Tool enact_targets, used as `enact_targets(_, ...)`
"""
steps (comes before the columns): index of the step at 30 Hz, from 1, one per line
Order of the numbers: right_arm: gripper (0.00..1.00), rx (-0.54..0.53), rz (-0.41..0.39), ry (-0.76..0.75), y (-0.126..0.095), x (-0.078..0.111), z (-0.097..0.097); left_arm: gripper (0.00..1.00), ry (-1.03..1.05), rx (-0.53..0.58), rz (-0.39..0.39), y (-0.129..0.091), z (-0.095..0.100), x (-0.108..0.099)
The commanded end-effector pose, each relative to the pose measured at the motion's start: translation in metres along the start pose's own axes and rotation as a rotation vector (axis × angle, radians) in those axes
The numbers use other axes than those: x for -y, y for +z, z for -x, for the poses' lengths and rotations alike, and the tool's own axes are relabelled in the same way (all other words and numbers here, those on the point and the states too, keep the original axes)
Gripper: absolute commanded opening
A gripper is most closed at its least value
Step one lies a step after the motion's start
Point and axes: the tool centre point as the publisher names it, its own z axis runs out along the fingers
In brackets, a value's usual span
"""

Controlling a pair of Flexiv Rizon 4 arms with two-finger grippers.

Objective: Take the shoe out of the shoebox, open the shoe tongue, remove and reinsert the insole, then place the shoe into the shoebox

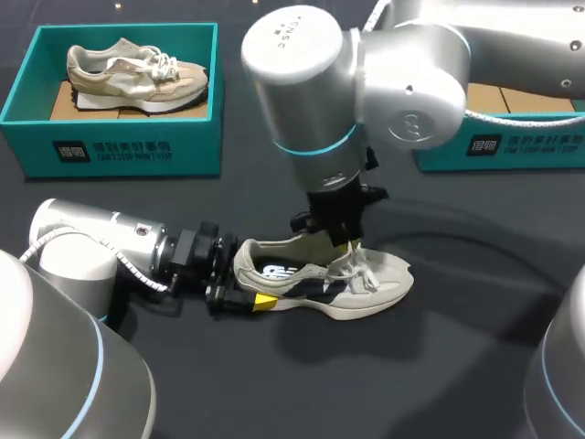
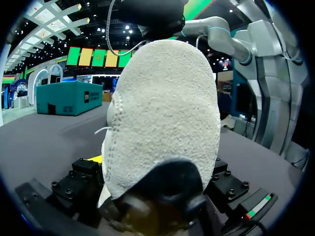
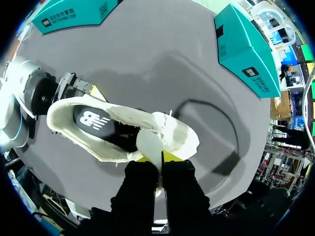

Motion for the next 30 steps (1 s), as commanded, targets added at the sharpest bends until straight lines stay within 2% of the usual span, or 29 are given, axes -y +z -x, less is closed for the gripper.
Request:
enact_targets(1,0.00,-0.311,0.066,-0.039,0.007,0.009,0.038,0.00,-0.001,-0.001,0.001,0.001,0.003,-0.001)
enact_targets(18,0.00,-0.311,0.066,-0.039,0.007,0.009,0.038,0.00,-0.001,-0.001,0.001,0.001,0.003,-0.001)
enact_targets(30,0.00,-0.433,0.086,-0.093,0.027,0.024,0.054,0.00,-0.001,-0.001,0.001,0.001,0.003,-0.001)
